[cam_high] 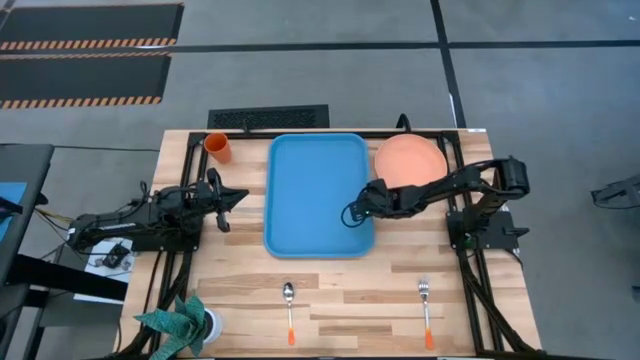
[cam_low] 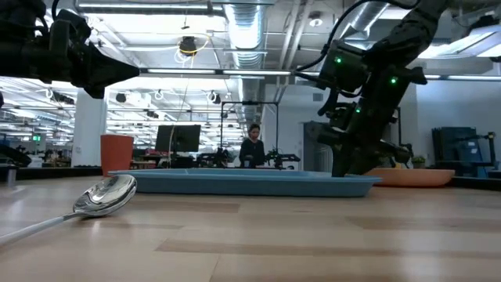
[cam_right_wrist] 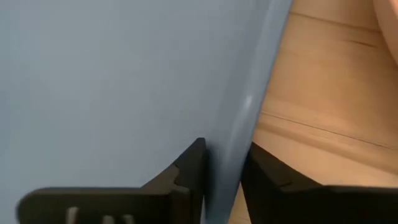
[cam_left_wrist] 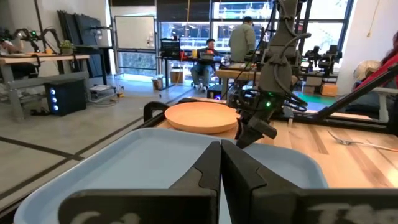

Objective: Pick and place plate/cup/fork/spoon on tray
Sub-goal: Prepare the blue serving tray

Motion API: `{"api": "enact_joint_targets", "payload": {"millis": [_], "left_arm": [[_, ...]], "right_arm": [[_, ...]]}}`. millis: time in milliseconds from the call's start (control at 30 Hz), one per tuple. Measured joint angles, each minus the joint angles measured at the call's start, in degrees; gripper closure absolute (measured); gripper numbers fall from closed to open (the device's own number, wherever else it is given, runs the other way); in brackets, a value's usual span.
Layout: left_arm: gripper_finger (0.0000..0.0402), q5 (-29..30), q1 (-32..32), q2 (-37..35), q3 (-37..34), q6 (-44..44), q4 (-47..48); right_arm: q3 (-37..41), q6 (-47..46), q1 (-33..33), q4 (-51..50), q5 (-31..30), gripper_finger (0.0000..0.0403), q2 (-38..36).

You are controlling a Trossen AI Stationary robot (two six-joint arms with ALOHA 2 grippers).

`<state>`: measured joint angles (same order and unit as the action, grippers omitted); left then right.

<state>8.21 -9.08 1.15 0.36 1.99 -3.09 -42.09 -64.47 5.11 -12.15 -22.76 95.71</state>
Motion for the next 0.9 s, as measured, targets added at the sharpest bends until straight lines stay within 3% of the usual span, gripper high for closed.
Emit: {"api": "enact_joint_targets", "payload": {"millis": [200, 900], "left_arm": [[0.0401, -0.02, 0.0, 0.0, 0.0, -0.27, 0.0], [0.0401, -0.07, 0.0, 0.0, 0.02, -0.4, 0.02]], "right_arm": [[0.02, -0.74, 0.3, 1.11, -0.07, 0.0334, -0.51], [0.17, 1.36, 0.28, 8.21, -6.76, 0.034, -0.4]]}}
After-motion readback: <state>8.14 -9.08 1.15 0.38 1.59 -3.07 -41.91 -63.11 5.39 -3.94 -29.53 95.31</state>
